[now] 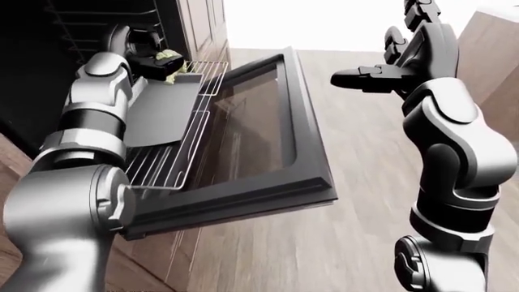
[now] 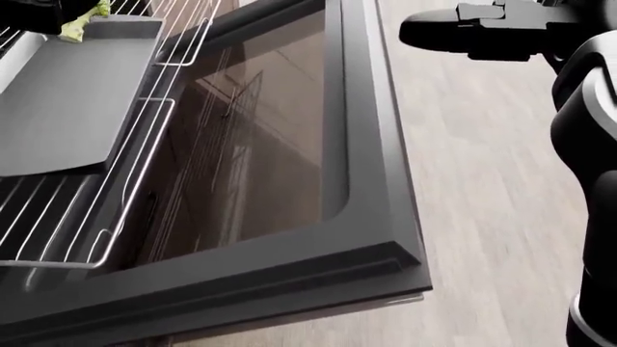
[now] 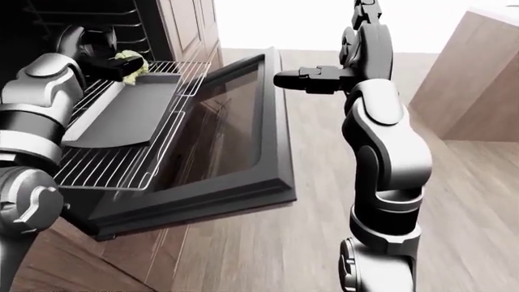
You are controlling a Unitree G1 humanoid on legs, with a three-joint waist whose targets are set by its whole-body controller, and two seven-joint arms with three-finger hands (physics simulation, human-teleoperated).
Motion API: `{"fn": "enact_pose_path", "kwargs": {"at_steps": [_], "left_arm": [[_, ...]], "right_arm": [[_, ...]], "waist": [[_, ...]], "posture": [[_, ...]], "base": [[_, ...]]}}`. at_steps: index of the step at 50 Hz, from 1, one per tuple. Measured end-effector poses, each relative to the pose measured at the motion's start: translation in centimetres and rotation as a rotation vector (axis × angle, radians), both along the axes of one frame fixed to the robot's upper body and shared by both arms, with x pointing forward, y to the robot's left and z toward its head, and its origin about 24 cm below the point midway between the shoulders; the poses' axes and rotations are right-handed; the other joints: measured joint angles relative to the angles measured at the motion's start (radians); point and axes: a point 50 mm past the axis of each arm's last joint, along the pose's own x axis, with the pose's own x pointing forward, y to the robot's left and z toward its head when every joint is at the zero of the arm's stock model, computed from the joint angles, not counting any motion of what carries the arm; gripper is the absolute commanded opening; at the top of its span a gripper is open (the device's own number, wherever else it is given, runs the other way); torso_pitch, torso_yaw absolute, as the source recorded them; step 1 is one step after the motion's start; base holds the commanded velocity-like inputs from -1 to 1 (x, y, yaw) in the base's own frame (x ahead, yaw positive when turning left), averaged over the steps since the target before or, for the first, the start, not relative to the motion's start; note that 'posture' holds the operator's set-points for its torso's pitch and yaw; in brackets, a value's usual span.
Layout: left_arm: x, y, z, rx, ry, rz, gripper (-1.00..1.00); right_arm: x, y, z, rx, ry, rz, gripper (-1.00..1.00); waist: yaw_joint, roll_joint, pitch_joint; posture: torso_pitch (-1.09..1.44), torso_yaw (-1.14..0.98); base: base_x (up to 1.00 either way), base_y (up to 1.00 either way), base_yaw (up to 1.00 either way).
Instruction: Place the broccoli on the rack of the oven.
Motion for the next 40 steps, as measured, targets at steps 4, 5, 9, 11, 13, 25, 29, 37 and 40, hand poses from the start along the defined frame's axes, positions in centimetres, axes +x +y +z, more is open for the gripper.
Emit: {"fn": "enact_pose_path", "kwargs": {"at_steps": [4,5,9,11,13,25,29,37,40], "left_arm": [[-0.1,0.7,-0.4,0.02,0.019,0.029,-1.0],[-0.2,0.8,-0.4,0.028,0.025,0.037,-1.0],[-0.3,1.2,-0.9,0.058,0.046,0.065,-1.0],[-0.3,1.5,-1.2,0.081,0.058,0.083,-1.0],[-0.4,1.7,-1.5,0.104,0.069,0.1,-1.0],[-0.3,1.6,-2.5,0.257,0.126,0.152,-1.0],[-0.2,1.3,-2.6,0.287,0.136,0.15,-1.0],[-0.1,0.9,-3.0,0.338,0.164,0.156,-1.0],[-0.1,0.8,-3.1,0.359,0.175,0.162,-1.0]], "right_arm": [[0.0,0.0,0.0,0.0,0.001,-0.002,1.0],[0.0,0.0,-0.1,-0.001,0.002,-0.003,1.0],[0.1,0.0,-0.2,-0.001,0.005,0.0,1.0],[0.1,0.0,-0.2,-0.001,0.004,0.001,1.0],[0.1,0.0,-0.1,-0.001,0.003,0.0,1.0],[0.0,0.1,-0.1,0.0,0.002,0.003,1.0],[0.1,0.0,-0.2,0.002,-0.001,0.005,1.0],[0.1,0.0,-0.2,0.002,-0.002,0.002,1.0],[0.0,0.0,-0.1,0.002,-0.005,0.003,1.0]], "waist": [[0.0,0.001,-0.001],[0.001,0.001,-0.001],[0.001,0.001,-0.003],[0.001,0.001,-0.003],[0.001,0.0,-0.003],[0.004,-0.004,-0.007],[0.003,-0.004,-0.009],[0.002,-0.002,-0.01],[0.001,-0.002,-0.01]], "posture": [[0.0,0.0],[0.0,0.0],[0.0,0.0],[0.0,0.0],[0.0,0.0],[0.0,0.0],[0.0,0.0],[0.0,0.0],[0.0,0.0]], "base": [[0.0,0.0,0.0],[0.0,0.0,0.0],[0.0,0.0,0.0],[0.0,0.0,0.0],[0.0,0.0,0.0],[0.0,0.0,0.0],[0.0,0.0,0.0],[0.0,0.0,0.0],[0.0,0.0,0.0]]}}
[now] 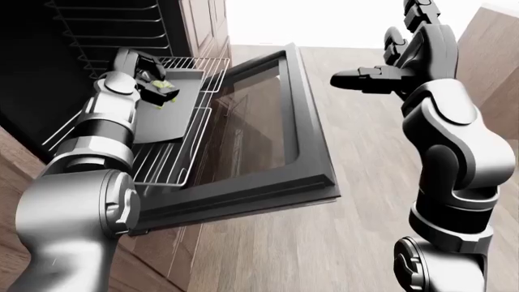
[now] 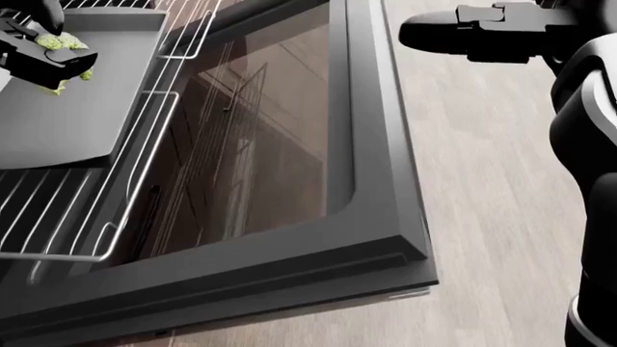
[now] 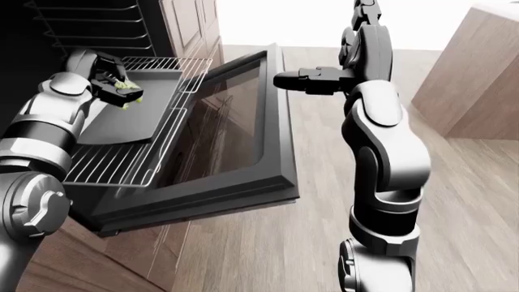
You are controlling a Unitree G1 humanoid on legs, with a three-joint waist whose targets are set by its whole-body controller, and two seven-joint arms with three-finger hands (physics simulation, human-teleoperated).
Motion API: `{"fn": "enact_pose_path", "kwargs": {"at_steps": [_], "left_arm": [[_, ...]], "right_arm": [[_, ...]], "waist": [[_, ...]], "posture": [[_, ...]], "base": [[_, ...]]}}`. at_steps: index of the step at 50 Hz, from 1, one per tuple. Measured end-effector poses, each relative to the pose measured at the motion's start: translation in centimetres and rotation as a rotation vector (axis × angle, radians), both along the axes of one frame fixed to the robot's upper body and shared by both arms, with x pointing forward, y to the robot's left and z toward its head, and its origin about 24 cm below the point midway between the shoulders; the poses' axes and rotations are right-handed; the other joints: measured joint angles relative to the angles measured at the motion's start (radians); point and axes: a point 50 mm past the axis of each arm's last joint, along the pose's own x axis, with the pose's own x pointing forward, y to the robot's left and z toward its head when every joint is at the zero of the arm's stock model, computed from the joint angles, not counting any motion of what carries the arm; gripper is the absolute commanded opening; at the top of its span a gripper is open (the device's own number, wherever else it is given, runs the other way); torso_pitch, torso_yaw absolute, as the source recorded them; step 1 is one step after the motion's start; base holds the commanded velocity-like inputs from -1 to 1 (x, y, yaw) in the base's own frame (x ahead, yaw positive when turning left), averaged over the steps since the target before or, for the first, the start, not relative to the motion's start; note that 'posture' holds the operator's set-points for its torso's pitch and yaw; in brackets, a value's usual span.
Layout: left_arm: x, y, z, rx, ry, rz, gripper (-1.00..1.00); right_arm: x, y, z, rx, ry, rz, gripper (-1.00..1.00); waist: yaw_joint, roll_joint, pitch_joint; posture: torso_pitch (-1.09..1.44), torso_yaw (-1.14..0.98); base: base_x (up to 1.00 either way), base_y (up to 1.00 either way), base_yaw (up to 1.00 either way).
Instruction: Place the broccoli on the rack of the oven.
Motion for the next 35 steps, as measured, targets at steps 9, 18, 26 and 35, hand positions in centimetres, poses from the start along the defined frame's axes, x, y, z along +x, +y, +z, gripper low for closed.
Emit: {"fn": "enact_pose_path", "kwargs": {"at_steps": [9,18,26,35], "left_arm": [[-0.2,0.5,-0.6,0.068,0.037,0.034,-1.0],[-0.4,1.0,-1.7,0.094,0.072,0.065,-1.0],[-0.5,1.3,-2.3,0.113,0.088,0.087,-1.0],[-0.5,1.3,-2.4,0.131,0.086,0.103,-0.76]], "right_arm": [[0.0,0.0,0.1,-0.001,-0.002,-0.002,1.0],[0.0,0.1,0.0,-0.001,0.001,-0.001,1.0],[0.0,0.2,0.2,-0.002,-0.007,0.005,1.0],[0.0,0.1,0.0,0.001,-0.005,0.004,1.0]], "waist": [[-0.002,0.002,-0.002],[-0.003,0.003,-0.001],[-0.004,0.003,-0.001],[-0.004,0.004,-0.001]], "posture": [[0.0,0.0],[0.0,0.0],[0.0,0.0],[0.0,0.0]], "base": [[0.0,0.0,0.0],[0.0,0.0,0.0],[0.0,0.0,0.0],[0.0,0.0,0.0]]}}
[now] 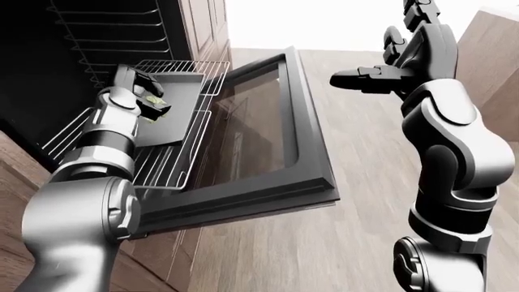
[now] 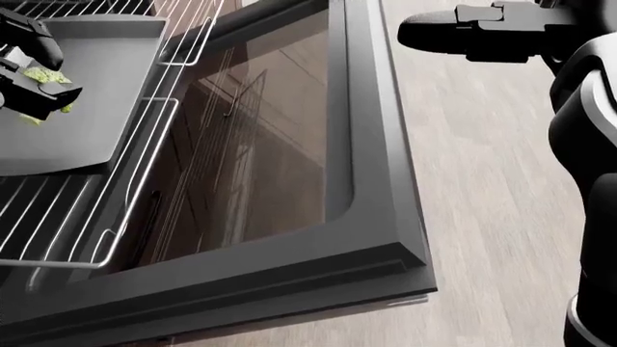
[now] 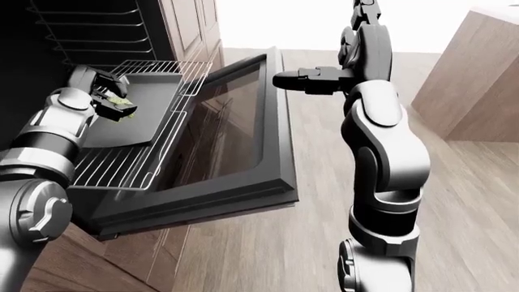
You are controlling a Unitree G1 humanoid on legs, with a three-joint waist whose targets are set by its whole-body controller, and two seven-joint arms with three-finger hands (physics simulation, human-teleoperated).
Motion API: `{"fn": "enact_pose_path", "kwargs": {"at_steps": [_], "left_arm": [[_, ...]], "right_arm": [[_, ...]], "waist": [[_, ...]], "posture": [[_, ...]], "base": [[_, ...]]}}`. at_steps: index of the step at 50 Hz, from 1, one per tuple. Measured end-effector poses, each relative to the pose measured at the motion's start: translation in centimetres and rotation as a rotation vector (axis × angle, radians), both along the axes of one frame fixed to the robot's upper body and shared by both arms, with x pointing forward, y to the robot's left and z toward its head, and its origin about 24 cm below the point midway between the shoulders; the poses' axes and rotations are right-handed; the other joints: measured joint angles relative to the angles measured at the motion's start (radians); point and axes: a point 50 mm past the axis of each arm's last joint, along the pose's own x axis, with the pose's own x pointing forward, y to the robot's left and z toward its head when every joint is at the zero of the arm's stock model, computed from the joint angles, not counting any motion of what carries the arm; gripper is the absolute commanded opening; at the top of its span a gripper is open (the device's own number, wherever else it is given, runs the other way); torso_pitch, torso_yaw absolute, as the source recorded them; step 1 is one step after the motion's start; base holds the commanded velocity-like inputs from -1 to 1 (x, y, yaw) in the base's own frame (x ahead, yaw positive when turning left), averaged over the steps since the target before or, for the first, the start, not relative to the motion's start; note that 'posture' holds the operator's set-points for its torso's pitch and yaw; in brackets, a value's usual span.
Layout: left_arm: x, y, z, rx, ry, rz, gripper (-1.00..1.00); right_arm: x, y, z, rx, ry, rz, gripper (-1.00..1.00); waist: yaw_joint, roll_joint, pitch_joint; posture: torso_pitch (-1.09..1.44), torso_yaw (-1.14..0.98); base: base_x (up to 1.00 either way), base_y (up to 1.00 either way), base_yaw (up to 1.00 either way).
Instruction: Place the broccoli on the rack of the oven.
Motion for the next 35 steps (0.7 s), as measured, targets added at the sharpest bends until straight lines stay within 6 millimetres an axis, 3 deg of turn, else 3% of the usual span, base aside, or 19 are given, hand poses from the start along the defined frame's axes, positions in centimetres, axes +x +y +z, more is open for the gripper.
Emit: {"fn": "enact_pose_path", "kwargs": {"at_steps": [9,12,13,15,27,35], "left_arm": [[0.0,0.0,-0.2,-0.002,-0.001,0.004,-0.81],[0.0,0.0,-0.5,-0.005,0.0,0.008,-0.66],[0.0,0.0,-0.6,-0.006,0.002,0.009,-0.34],[0.0,-0.1,-0.9,-0.008,0.004,0.008,-0.41],[-0.1,-0.2,-1.6,-0.012,0.0,0.018,-0.27],[-0.1,-0.3,-2.2,-0.017,0.0,0.026,-0.01]], "right_arm": [[-0.1,0.1,0.1,-0.001,-0.003,0.001,1.0],[0.0,0.1,0.1,-0.001,-0.002,0.001,1.0],[0.0,0.1,0.0,-0.001,-0.001,0.001,1.0],[0.1,0.1,0.0,-0.001,0.0,0.001,1.0],[0.0,0.1,0.0,-0.002,-0.003,0.003,1.0],[-0.1,0.1,0.2,-0.001,-0.011,0.003,1.0]], "waist": [[-0.001,0.001,-0.001],[0.0,0.001,-0.002],[0.0,0.001,-0.002],[0.0,0.001,-0.002],[0.002,-0.001,-0.004],[0.002,-0.001,-0.004]], "posture": [[0.0,0.0],[0.0,0.0],[0.0,0.0],[0.0,0.0],[0.0,0.0],[0.0,0.0]], "base": [[0.0,0.0,0.0],[0.0,0.0,0.0],[0.0,0.0,0.0],[0.0,0.0,0.0],[0.0,0.0,0.0],[0.0,0.0,0.0]]}}
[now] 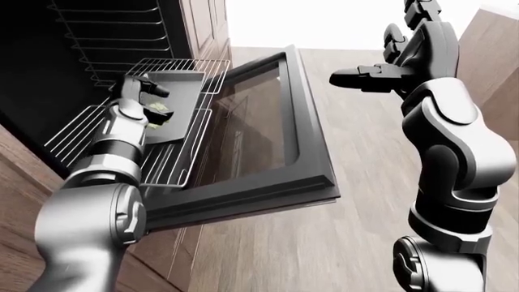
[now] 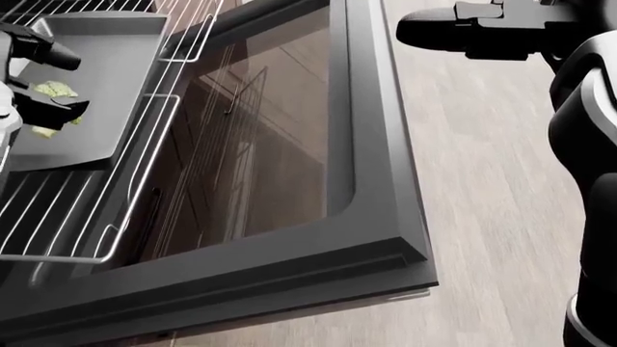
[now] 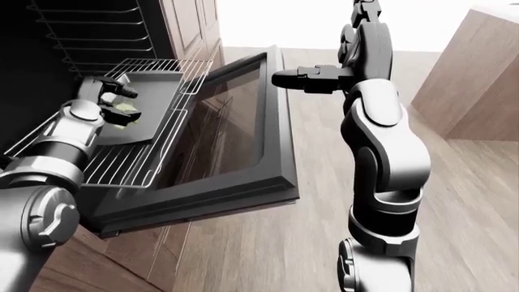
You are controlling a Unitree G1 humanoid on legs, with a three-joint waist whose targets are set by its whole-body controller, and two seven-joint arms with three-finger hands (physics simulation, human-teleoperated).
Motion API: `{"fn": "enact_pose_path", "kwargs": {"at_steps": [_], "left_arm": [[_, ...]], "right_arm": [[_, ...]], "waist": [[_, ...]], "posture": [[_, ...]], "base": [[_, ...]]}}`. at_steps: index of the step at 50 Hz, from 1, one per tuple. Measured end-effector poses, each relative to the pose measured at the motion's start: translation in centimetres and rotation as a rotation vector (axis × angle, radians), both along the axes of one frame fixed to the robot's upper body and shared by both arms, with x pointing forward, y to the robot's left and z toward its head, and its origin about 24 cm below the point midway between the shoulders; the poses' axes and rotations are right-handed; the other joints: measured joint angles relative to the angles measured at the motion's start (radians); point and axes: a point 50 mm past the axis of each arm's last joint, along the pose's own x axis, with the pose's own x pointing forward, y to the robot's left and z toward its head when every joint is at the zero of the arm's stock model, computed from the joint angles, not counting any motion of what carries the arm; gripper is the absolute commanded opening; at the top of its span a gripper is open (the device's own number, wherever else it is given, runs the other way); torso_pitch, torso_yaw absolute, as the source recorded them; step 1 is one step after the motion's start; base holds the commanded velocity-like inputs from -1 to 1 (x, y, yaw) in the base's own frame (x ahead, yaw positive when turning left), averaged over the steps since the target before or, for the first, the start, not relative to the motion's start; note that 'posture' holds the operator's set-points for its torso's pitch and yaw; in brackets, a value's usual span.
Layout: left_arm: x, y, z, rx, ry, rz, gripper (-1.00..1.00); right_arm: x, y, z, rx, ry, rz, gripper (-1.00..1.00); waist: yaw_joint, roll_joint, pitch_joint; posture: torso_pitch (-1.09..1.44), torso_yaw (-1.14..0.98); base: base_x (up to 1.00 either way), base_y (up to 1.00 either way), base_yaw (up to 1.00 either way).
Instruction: Place the broccoli on the rack of the oven.
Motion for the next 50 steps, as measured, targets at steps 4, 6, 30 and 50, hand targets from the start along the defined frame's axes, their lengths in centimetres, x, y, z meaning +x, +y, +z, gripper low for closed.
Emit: {"fn": "enact_pose_path", "kwargs": {"at_steps": [4,6,30,50], "left_arm": [[0.0,0.0,-0.1,-0.001,-0.005,0.004,0.44],[0.0,0.0,0.1,-0.001,-0.009,0.006,0.44],[0.5,-0.7,2.7,-0.203,-0.117,-0.048,1.0],[0.9,-2.1,6.0,-0.428,-0.249,-0.232,1.0]], "right_arm": [[0.1,0.0,-0.1,0.001,0.002,0.001,1.0],[0.1,0.0,-0.1,0.001,0.005,0.001,1.0],[0.1,0.1,0.0,-0.002,0.005,0.002,1.0],[0.1,0.0,0.1,-0.039,0.052,-0.025,1.0]], "waist": [[-0.001,0.0,-0.001],[-0.001,0.0,-0.001],[0.0,0.005,0.001],[0.002,0.002,0.008]], "posture": [[0.0,0.0],[0.0,0.0],[0.0,0.0],[0.0,0.0]], "base": [[0.0,0.0,0.0],[0.0,0.0,0.0],[0.0,0.0,0.0],[0.0,0.0,0.0]]}}
